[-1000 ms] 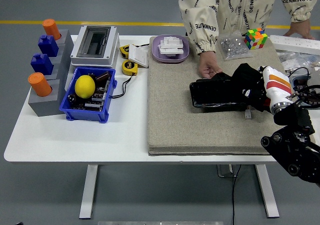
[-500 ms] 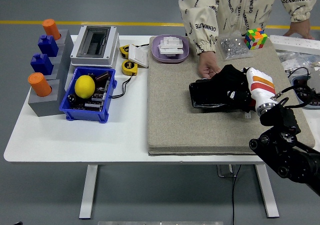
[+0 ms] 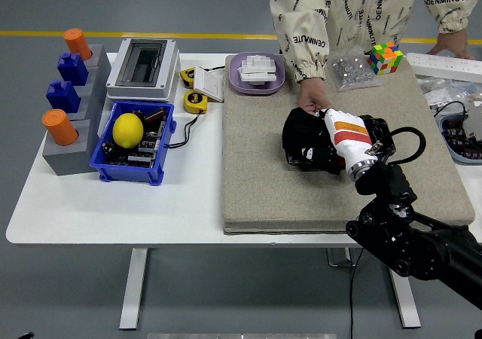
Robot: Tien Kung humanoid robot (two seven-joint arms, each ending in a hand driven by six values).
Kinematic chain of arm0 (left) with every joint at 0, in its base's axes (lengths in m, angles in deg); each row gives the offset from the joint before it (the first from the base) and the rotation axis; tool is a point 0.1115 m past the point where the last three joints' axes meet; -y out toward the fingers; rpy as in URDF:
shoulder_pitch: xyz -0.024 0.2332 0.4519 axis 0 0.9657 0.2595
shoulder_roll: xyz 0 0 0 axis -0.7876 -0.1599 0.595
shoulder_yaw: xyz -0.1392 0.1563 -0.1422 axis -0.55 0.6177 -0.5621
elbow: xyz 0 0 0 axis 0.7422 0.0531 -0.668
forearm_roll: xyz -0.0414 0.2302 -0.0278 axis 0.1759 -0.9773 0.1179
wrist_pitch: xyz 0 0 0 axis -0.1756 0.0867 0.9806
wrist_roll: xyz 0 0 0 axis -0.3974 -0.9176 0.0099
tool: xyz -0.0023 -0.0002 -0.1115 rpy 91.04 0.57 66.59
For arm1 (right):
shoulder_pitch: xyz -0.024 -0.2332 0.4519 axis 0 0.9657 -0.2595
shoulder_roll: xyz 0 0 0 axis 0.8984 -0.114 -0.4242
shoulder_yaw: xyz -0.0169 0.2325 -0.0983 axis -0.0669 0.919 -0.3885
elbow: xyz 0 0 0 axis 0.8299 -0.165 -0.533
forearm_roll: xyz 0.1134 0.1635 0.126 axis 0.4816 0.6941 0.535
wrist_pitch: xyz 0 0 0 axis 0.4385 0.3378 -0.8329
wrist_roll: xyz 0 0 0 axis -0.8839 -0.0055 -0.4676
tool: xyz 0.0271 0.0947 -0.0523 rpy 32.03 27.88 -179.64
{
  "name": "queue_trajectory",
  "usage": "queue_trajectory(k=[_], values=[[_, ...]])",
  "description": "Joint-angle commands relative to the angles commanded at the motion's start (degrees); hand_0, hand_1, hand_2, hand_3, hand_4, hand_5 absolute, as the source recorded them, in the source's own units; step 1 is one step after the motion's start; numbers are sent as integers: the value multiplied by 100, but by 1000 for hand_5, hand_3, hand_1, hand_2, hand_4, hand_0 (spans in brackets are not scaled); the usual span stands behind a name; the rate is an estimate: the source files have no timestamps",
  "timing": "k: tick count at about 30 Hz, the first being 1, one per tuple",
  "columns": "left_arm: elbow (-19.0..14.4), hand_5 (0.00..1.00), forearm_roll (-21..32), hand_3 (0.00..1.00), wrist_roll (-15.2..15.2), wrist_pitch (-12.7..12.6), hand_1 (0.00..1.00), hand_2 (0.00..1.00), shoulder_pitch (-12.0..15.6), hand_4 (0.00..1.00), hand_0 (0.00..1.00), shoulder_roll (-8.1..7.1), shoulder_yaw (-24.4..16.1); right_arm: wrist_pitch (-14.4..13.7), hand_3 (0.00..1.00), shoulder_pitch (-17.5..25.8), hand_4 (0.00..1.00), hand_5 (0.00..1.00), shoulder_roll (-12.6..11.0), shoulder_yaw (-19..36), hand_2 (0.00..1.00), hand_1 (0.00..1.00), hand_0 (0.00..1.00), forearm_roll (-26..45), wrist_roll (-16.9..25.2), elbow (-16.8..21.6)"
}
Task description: Pick the rag up,wipe the panel,place it on the desk
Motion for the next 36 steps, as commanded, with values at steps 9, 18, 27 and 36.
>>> queue_trajectory(k=[9, 18, 27, 36], values=[[-1, 440, -6, 562, -1, -1, 641, 654, -12, 628, 609, -1, -13, 31, 487, -159, 905, 123, 100, -653, 453, 427, 297, 36, -21, 191], [5, 439, -7, 562, -2, -6, 640, 655, -21, 627, 609, 1, -16, 35, 487, -195, 906, 122, 78, -624, 452, 427, 298, 46, -13, 107], [-5, 441, -10, 562, 0, -3, 641, 655, -23, 629, 609, 5, -26, 43, 486, -146, 903, 123, -33, -430, 452, 427, 298, 36, -13, 28], [-5, 439, -13, 562, 0, -1, 640, 653, -5, 627, 609, 10, -45, 51, 486, -75, 903, 123, -156, -252, 452, 426, 297, 26, -16, -25]])
